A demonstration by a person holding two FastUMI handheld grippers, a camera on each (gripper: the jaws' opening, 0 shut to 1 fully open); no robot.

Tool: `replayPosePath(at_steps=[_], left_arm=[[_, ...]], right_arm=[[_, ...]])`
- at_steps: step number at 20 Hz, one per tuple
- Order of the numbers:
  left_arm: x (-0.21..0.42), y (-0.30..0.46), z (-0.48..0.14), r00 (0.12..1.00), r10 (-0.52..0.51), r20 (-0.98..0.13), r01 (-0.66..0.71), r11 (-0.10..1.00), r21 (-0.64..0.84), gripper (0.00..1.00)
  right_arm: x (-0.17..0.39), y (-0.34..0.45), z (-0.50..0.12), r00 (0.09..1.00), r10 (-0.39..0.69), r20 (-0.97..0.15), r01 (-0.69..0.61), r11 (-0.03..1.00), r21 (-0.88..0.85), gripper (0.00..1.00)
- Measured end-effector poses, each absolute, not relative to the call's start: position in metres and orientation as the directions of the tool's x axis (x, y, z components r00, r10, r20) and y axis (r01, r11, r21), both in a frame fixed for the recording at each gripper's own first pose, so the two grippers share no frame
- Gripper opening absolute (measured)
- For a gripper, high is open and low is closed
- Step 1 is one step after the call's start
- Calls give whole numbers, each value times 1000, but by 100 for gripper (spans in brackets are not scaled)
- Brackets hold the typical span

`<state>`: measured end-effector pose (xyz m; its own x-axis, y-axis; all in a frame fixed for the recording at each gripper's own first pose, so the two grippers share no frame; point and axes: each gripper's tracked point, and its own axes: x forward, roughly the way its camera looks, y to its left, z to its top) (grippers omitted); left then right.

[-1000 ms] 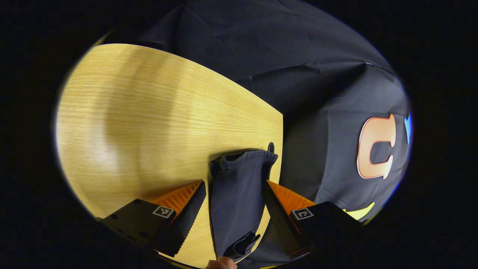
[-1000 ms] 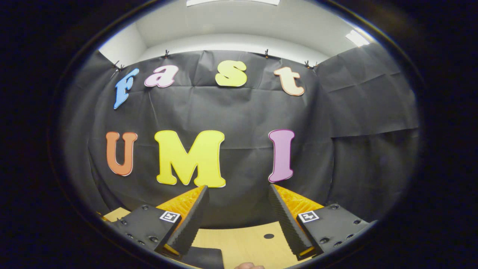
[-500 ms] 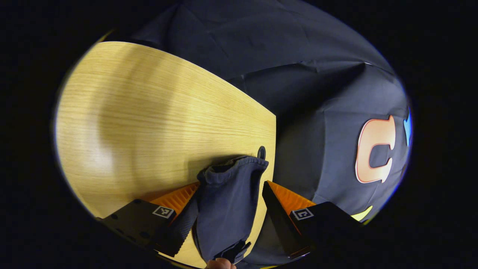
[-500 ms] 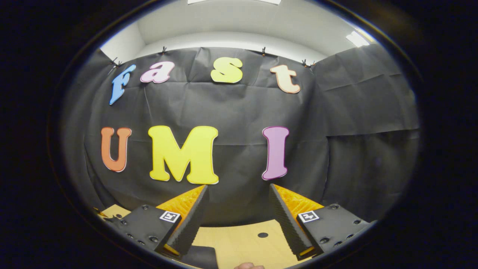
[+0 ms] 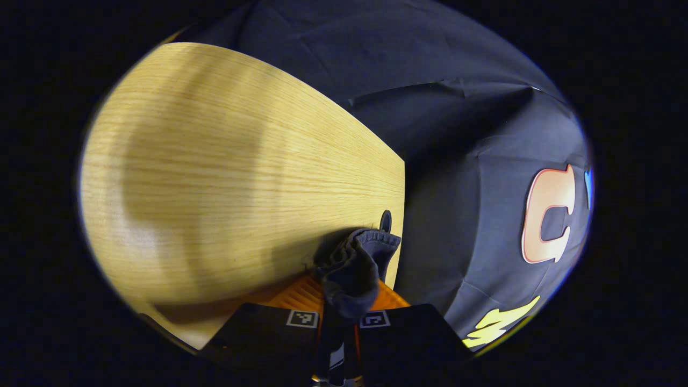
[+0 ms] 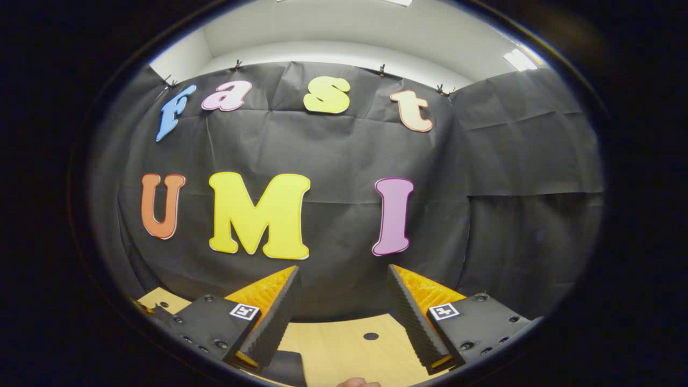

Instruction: Grasp the waist and the cuffs of the jeans and fold them to make the two legs overlap; first hold the waist and fold one-third of the jeans toward the cuffs, then hold the cuffs and fold the remaining one-third in the same direction to finish folding.

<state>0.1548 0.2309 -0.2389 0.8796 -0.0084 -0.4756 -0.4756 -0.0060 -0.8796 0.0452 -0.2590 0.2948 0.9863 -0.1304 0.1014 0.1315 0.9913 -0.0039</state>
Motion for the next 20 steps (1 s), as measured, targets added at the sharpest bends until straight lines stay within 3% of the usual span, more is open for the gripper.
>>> replayPosePath(at_steps=[2, 12, 20], left_arm=[[154, 230, -238, 878, -9, -478, -478, 26, -878, 17], [149, 224, -183, 919, -10, -394, -392, 77, -917, 16], [140, 189, -110, 954, 4, -298, -291, 231, -928, 16]], right_arm=[[45, -259, 297, 986, -131, 106, 132, 991, -6, 98], [39, -257, 305, 988, -100, 114, 102, 995, -10, 98], [30, -279, 297, 992, -92, 86, 89, 996, 30, 98]])
